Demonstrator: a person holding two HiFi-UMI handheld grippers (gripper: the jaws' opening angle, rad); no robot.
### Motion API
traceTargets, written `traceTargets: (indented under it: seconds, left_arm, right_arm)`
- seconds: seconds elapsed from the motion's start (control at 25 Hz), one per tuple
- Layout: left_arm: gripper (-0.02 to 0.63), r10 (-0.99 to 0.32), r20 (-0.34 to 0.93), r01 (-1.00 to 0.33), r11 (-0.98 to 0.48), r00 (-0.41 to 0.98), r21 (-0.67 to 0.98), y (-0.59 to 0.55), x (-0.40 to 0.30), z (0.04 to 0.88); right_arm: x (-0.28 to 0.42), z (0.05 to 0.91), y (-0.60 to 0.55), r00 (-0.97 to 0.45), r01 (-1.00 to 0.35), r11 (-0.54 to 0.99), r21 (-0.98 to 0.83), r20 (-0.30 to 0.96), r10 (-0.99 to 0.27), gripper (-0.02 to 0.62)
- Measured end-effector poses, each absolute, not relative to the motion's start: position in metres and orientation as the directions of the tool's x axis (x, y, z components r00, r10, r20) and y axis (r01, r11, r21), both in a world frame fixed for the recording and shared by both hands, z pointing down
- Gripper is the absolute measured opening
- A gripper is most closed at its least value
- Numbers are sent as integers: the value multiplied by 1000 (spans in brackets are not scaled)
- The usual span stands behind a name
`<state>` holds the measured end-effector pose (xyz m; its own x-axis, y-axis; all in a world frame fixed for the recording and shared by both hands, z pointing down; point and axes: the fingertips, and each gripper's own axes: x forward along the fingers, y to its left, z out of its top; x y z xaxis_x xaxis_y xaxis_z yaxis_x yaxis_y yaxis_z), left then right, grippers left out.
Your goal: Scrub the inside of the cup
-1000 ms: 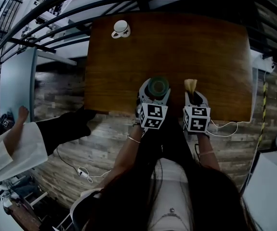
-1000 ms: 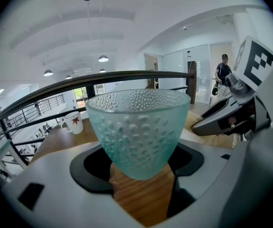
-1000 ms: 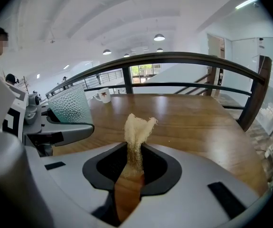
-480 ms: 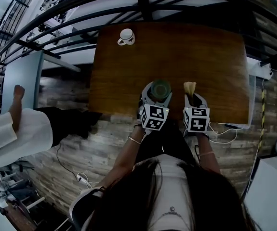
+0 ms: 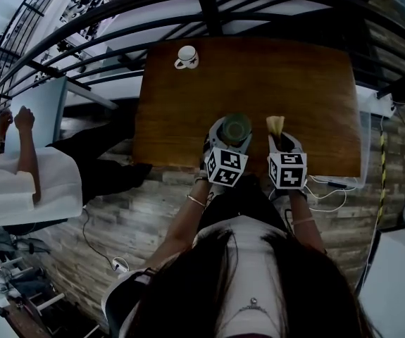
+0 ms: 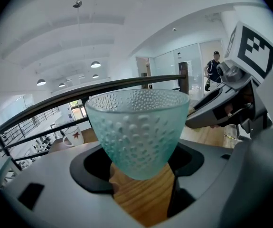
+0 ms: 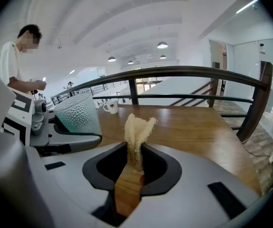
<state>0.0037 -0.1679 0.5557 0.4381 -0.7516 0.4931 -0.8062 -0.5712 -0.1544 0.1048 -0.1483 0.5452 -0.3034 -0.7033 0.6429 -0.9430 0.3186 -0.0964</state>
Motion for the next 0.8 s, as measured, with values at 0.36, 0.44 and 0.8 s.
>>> traceTargets:
  seconds: [0.36, 0.44, 0.8]
  left_arm:
    - [353, -753, 481, -782, -591, 448, -198, -162, 7, 541]
    - [353, -753, 476, -775, -597, 454, -205, -164, 5, 539]
    - [353, -749, 465, -745, -621, 472, -245, -167, 2, 532]
  right_arm:
    - [99, 520, -143, -338, -931, 352, -101, 608, -719, 101]
    - [96, 515, -144, -339, -930, 353, -100, 601, -724, 101]
    - [85, 490, -147, -363, -923, 370, -105, 555, -748, 102]
